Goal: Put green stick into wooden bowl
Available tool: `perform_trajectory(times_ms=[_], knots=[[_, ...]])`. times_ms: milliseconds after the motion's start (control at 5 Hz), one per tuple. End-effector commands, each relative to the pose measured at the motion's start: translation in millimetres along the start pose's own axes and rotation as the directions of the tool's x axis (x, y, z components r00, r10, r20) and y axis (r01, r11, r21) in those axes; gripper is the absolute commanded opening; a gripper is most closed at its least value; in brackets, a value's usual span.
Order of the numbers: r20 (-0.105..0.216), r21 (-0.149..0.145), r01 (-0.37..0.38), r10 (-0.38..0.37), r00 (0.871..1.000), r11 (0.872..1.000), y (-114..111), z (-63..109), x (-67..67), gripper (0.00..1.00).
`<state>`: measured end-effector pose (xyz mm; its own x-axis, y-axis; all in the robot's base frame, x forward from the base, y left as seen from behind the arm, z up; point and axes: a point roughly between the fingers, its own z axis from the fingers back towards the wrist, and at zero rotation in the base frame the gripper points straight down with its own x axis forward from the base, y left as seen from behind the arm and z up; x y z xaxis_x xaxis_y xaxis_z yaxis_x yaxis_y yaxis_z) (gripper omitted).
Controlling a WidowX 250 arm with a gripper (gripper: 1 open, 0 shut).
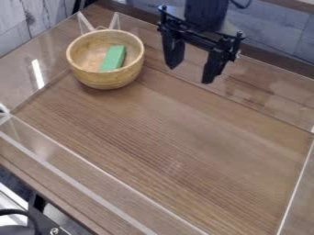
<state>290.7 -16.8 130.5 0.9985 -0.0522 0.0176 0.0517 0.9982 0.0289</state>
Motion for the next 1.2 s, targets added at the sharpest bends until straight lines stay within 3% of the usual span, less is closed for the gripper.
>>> perform_trajectory(times_ms=[0,400,600,800,1000], knots=[[0.075,0.012,-0.049,0.048,0.996,0.999,11,18.7,3.7,1.00],[0.092,-0.012,-0.144,0.145,0.985,0.989,11,19.8,8.5,1.00],[0.094,-0.027,-0.096,0.098,0.991,0.995,-2,23.1,17.6,1.00],[0.079,-0.018,-0.012,0.014,0.997,1.000,-11,19.8,19.6,1.00],[0.071,-0.011,-0.055,0.056,0.996,0.998,-12,19.6,21.4,1.00]])
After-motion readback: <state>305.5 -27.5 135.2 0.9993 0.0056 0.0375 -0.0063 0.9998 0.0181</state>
